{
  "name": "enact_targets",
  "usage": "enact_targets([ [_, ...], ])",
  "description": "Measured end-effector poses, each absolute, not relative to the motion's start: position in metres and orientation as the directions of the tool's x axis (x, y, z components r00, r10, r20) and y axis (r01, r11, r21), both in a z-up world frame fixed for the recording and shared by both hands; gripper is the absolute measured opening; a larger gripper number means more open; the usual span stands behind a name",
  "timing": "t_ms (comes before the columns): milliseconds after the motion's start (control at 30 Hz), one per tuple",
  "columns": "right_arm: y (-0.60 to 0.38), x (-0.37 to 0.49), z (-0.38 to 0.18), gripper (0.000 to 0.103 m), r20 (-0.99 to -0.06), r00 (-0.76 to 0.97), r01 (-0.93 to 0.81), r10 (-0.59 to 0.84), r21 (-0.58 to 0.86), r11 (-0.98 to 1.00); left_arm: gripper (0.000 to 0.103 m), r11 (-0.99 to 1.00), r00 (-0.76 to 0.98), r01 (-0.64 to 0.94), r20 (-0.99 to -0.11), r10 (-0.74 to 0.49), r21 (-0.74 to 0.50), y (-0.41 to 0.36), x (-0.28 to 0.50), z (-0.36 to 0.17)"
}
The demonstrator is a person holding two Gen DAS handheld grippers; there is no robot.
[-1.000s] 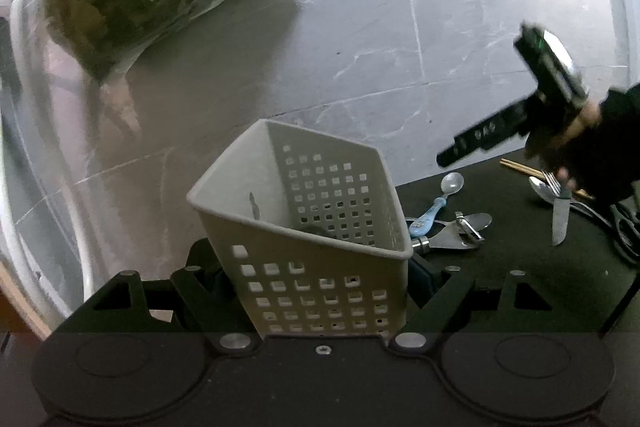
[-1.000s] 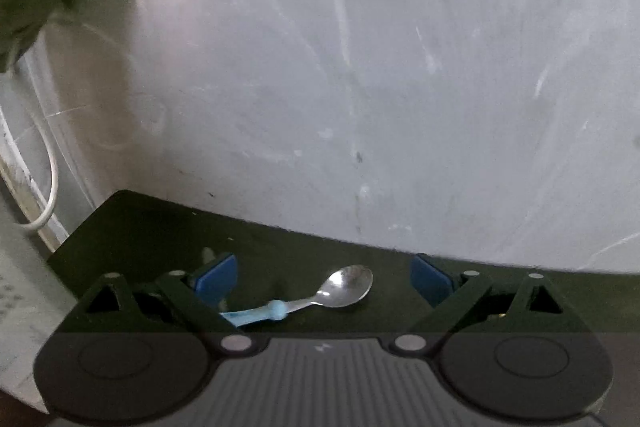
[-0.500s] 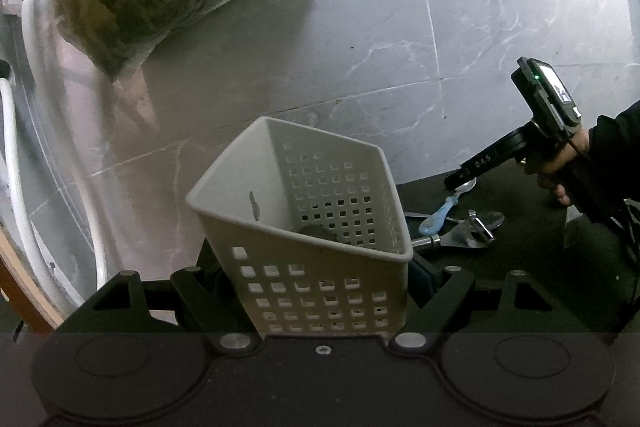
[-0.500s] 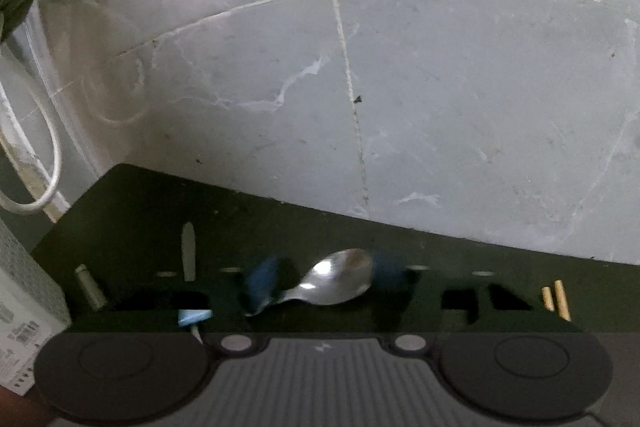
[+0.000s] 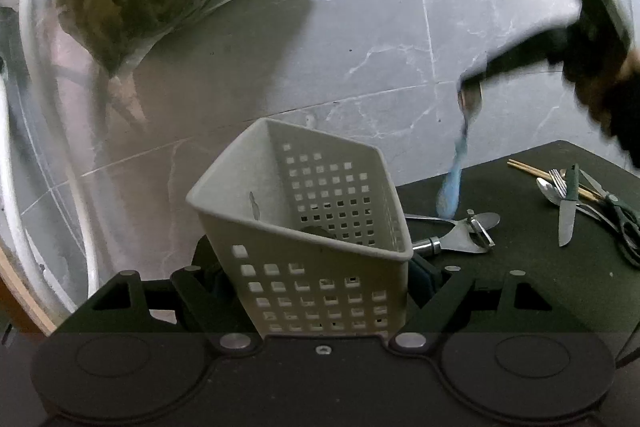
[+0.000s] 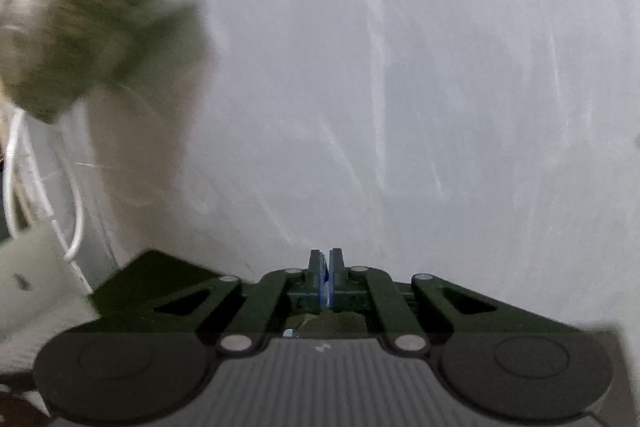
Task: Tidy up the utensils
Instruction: 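Grasp the blue-handled baby spoon with the right tool, then drop the baby spoon into the caddy held by the left tool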
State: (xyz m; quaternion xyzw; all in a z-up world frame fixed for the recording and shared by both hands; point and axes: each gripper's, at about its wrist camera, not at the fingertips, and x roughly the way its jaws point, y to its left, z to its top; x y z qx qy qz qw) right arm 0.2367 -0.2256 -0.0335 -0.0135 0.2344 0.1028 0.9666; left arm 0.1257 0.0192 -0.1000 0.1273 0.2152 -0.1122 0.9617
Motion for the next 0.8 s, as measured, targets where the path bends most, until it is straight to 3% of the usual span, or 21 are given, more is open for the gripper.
enact_targets([
  [167,-0.182,0.201,0.032,0.002,-0.319,0.918,-0.267,0.236,-0.058,0.962,0.082,0.933,0.881,0.301,-0.432,-0.193,0.198,0.025,0.124,-0.102],
  [300,-0.141,0.182,0.053,0.002,-0.274,0.916,-0.336,0.295,-0.117,0.935,0.082,0.928,0.881,0.316,-0.425,-0.208,0.200,0.028,0.123,-0.103],
  [533,-0.084,0.172,0.022,0.002,-0.366,0.865,-0.434,0.344,-0.200,0.878,0.082,0.925,0.879,0.325,-0.424,-0.219,0.195,0.029,0.123,-0.103],
  [800,-0.066,0.174,-0.013,0.006,-0.495,0.784,-0.488,0.374,-0.121,0.864,0.082,0.928,0.881,0.321,-0.420,-0.219,0.190,0.028,0.122,-0.104],
])
